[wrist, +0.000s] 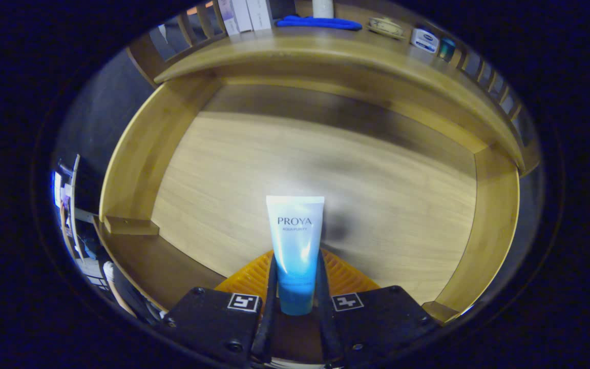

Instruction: Pull open the drawer, take out the items inside it, and place them on the countertop above the cabinet.

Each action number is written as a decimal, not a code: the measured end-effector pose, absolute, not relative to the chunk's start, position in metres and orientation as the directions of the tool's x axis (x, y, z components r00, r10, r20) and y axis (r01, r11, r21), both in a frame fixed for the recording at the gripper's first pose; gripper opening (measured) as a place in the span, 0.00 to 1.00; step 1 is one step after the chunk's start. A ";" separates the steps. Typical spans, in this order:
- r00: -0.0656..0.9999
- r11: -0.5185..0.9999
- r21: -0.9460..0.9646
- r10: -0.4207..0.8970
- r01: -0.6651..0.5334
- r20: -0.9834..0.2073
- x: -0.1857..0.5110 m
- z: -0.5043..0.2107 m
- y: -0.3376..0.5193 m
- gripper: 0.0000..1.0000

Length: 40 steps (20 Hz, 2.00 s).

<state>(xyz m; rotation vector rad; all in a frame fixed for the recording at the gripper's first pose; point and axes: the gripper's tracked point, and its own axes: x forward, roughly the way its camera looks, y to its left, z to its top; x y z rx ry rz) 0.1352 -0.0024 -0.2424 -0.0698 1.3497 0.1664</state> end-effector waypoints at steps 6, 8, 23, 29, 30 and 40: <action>0.300 0.991 0.090 0.117 -0.100 -0.947 0.150 -0.201 -0.009 0.38; 0.326 0.991 0.101 0.122 -0.083 -0.937 0.153 -0.188 -0.012 0.38; 0.487 0.995 0.096 0.081 0.007 -0.869 0.219 -0.103 -0.031 0.38; 0.512 0.993 0.084 0.028 0.087 -0.858 0.269 -0.083 -0.040 0.38; 0.513 0.993 0.079 0.021 0.091 -0.858 0.277 -0.081 -0.042 0.38; 0.520 0.982 0.069 -0.033 0.175 -0.854 0.343 -0.063 -0.045 0.38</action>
